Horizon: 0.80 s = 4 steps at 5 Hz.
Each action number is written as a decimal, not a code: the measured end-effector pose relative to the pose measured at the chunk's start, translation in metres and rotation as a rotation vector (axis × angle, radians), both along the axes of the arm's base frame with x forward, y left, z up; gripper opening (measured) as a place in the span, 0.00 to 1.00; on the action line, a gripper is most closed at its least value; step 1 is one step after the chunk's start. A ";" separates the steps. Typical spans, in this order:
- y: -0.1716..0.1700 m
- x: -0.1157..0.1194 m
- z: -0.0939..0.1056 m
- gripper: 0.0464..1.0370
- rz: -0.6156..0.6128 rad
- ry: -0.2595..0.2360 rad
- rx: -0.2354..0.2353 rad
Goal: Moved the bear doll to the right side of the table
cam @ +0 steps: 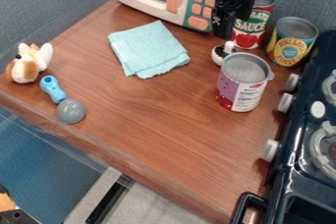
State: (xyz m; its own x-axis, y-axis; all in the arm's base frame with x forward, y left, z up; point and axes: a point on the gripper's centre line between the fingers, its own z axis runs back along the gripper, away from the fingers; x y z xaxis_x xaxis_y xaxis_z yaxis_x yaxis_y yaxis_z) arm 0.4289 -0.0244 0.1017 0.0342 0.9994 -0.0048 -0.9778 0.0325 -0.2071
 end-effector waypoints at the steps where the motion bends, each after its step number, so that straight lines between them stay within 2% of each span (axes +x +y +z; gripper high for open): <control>1: 0.000 -0.003 -0.019 0.96 0.005 0.049 -0.005; 2: 0.003 -0.010 -0.029 0.96 0.010 0.068 -0.021; 4: 0.030 -0.036 -0.004 0.96 0.078 0.026 -0.049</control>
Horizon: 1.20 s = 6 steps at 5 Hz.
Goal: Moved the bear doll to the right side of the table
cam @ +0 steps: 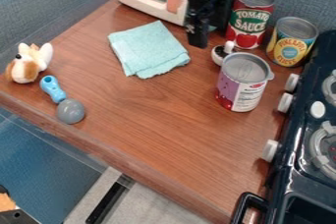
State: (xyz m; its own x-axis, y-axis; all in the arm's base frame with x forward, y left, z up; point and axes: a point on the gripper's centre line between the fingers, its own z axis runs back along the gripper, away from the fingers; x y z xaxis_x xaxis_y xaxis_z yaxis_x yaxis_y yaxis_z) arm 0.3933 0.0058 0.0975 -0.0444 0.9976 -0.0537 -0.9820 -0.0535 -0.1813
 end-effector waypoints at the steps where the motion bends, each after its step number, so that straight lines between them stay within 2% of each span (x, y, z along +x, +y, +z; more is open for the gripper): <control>1: 0.026 -0.028 0.013 0.96 0.068 -0.014 0.016; 2: 0.048 -0.056 0.017 0.96 0.144 -0.003 0.003; 3: 0.077 -0.090 0.010 0.96 0.261 0.016 0.001; 4: 0.094 -0.111 -0.001 0.96 0.344 0.036 0.000; 5: 0.121 -0.125 -0.012 0.96 0.487 0.019 0.013; 6: 0.148 -0.138 -0.023 0.96 0.600 0.046 0.026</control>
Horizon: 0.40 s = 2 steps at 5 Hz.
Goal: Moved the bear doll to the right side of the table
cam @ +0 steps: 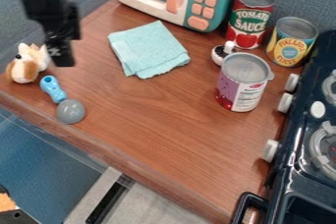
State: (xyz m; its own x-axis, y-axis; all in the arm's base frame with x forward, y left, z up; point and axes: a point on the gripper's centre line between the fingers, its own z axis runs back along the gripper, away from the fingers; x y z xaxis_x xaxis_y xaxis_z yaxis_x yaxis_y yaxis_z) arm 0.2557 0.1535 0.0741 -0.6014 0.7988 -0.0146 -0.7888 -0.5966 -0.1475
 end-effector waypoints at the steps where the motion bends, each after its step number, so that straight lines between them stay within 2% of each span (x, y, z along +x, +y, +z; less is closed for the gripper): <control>1: 0.023 -0.014 -0.001 0.96 0.111 0.000 0.017; 2: 0.043 -0.033 -0.002 0.96 0.235 0.022 0.031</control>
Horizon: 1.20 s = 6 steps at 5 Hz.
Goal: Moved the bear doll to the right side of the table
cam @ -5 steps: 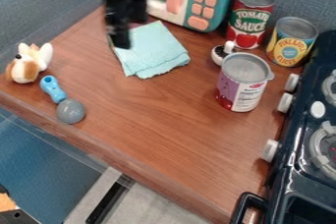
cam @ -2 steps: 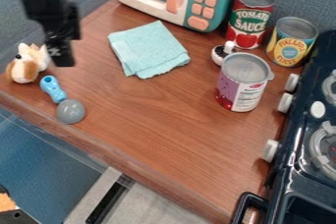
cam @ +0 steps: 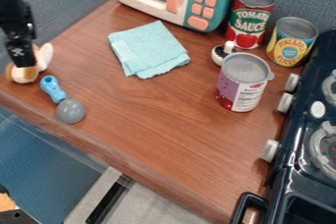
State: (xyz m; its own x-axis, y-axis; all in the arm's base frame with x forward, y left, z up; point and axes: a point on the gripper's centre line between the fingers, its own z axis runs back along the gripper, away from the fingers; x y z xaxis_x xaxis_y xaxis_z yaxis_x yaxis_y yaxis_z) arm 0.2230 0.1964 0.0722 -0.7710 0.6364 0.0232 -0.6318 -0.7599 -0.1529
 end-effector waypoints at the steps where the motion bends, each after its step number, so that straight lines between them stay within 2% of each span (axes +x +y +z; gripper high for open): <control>1: 0.012 -0.017 -0.002 0.96 0.114 0.017 -0.008; 2: 0.013 -0.019 -0.018 0.96 0.150 0.076 -0.040; 3: 0.009 -0.013 -0.036 0.96 0.117 0.069 -0.103; 4: 0.005 -0.005 -0.045 0.96 0.087 0.059 -0.112; 5: 0.000 0.002 -0.045 0.96 0.060 0.038 -0.121; 6: -0.004 0.010 -0.043 0.91 0.023 0.022 -0.120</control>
